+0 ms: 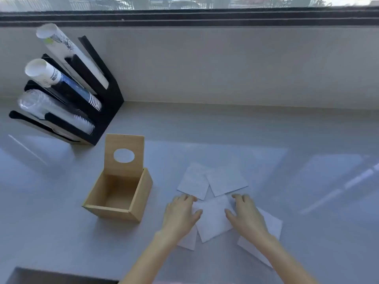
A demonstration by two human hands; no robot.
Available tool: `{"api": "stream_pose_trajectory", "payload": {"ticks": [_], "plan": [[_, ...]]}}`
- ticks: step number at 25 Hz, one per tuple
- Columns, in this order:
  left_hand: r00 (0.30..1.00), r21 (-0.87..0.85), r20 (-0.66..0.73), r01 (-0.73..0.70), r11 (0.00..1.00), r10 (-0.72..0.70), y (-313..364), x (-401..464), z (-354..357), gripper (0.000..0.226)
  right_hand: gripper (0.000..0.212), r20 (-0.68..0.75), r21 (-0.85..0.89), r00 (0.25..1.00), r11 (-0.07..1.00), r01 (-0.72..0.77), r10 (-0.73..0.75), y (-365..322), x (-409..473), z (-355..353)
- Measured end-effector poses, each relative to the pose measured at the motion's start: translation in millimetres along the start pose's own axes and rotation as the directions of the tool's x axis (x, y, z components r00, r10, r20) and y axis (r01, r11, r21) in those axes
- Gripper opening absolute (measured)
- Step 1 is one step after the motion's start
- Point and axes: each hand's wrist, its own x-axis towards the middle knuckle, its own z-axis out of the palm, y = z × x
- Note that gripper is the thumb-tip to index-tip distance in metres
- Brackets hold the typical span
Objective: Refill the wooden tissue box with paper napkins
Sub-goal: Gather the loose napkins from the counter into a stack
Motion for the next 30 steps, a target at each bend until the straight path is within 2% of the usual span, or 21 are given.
{"api": "stream_pose_trajectory", "payload": {"ticks": [2, 5, 11, 13, 16, 18, 21, 24, 28, 30], "plan": [[1.0, 0.008, 0.004, 0.018, 1.0, -0.018, 0.7, 2.4, 5.4, 0.045, 0.046, -0.045, -0.097, 0.999, 0.995, -0.002, -0.002, 1.7, 0.1, 1.4], [1.0, 0.039, 0.011, 0.016, 0.999, -0.016, 1.5, 6.9, 12.1, 0.044, 0.035, -0.062, -0.125, 0.998, 0.992, -0.015, 0.007, 1.3, 2.9, 3.3], [1.0, -0.02, -0.021, 0.008, 1.0, -0.008, 2.8, 10.6, 14.1, 0.024, 0.011, -0.048, -0.029, 0.999, 1.0, 0.011, -0.013, -5.7, 5.0, 5.0], [1.0, -0.118, -0.019, 0.001, 0.993, -0.003, 4.4, 9.0, 12.0, 0.018, 0.006, -0.07, 0.115, 0.998, 0.993, 0.015, -0.007, -7.3, 3.7, 3.0], [0.998, -0.436, 0.021, 0.058, 0.898, -0.054, 5.9, 4.1, 7.3, 0.01, 0.009, -0.046, 0.409, 0.998, 0.911, 0.048, -0.031, -8.9, 1.7, -1.5], [0.996, -0.568, 0.059, 0.093, 0.818, -0.072, 7.9, 0.6, 3.4, 0.01, 0.017, -0.037, 0.495, 0.995, 0.863, 0.101, -0.095, -12.0, -0.5, -4.4], [0.996, -0.645, 0.078, 0.087, 0.759, -0.047, 8.5, -3.4, -1.3, 0.015, 0.016, -0.026, 0.521, 0.984, 0.838, 0.164, -0.176, -15.0, -2.5, -6.6], [0.995, -0.704, 0.08, 0.097, 0.703, -0.057, 7.1, -8.4, -3.0, 0.017, 0.026, -0.045, 0.522, 0.976, 0.828, 0.204, -0.212, -14.7, -4.5, -11.5], [0.988, -0.777, 0.093, 0.147, 0.612, -0.119, 5.6, -10.0, -3.1, 0.016, 0.024, -0.046, 0.574, 0.989, 0.807, 0.143, -0.143, 0.4, -3.5, -20.9], [0.985, -0.787, 0.106, 0.168, 0.593, -0.138, 6.1, -9.5, -3.0, 0.017, 0.016, -0.062, 0.492, 0.991, 0.861, 0.131, -0.116, 12.7, -3.1, -24.2]]}}
